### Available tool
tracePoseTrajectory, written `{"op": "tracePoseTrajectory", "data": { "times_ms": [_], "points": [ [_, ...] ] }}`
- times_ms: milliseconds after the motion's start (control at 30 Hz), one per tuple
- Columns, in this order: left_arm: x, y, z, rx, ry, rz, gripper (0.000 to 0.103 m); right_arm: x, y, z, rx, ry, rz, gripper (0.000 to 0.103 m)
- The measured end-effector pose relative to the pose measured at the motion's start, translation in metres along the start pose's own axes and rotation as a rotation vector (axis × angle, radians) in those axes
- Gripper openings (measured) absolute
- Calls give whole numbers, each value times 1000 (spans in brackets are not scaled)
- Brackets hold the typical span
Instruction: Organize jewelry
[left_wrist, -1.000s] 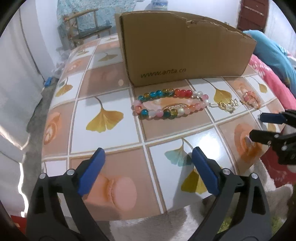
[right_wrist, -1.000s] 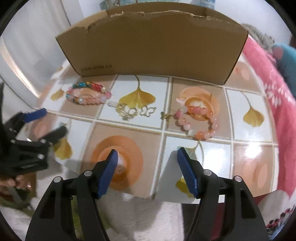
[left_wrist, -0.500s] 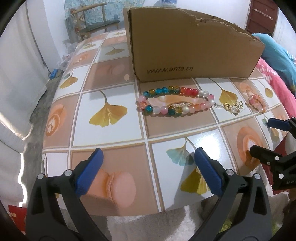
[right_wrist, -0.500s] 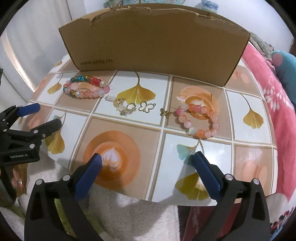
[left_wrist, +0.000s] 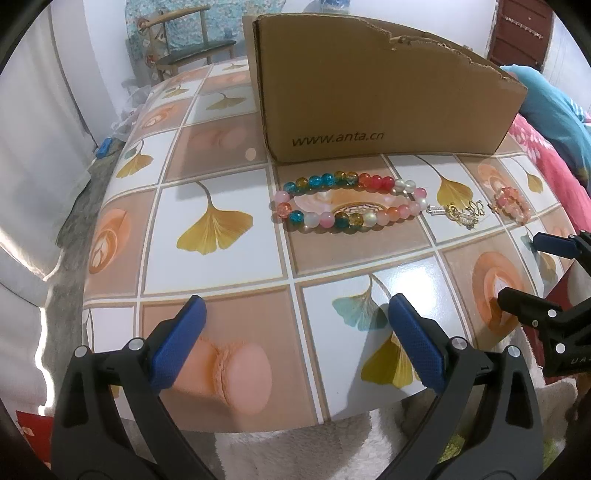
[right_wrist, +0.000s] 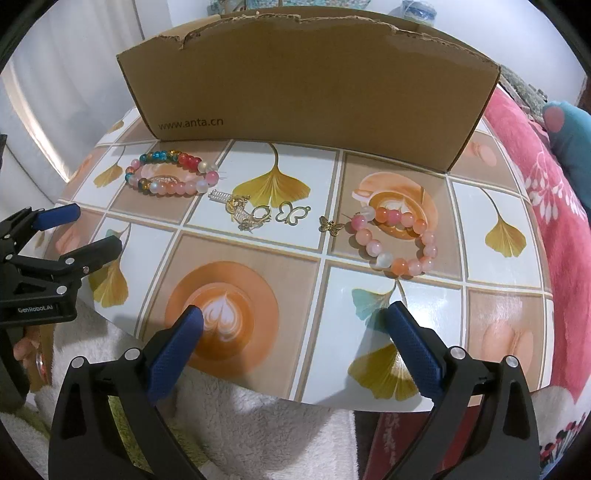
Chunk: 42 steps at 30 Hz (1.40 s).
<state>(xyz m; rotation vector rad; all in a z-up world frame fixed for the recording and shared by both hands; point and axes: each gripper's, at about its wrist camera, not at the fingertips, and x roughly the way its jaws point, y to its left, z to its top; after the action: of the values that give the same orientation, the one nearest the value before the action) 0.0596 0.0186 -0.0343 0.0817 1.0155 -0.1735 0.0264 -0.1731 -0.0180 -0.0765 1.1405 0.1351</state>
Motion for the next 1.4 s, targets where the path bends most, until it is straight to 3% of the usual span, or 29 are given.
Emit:
{"op": "tracePoseTrajectory", "data": {
  "times_ms": [400,533,800,1000,1167,1333,1400],
  "points": [
    [0,-1,0,-8,-7,6,96,-3,-2,-3,-2,-28,10,96],
    [0,-1,0,-9,-11,6,96,-8,-9,-2,0,-36,46,96],
    [-1,-1,-1,-10,-25,7,96,-42,-35,-7,69,-169,107,96],
    [-1,-1,-2,-5,-43,4,96,-42,-36,-5,68,-158,166,96],
    [-6,-1,-2,18,-88,16,95,-47,-27,1,54,-195,212,96],
    [-23,10,7,4,-191,-16,94,-47,-21,13,51,-225,264,92],
    [-26,14,13,-5,-214,-24,81,-45,-18,20,52,-227,284,86]
  ]
}}
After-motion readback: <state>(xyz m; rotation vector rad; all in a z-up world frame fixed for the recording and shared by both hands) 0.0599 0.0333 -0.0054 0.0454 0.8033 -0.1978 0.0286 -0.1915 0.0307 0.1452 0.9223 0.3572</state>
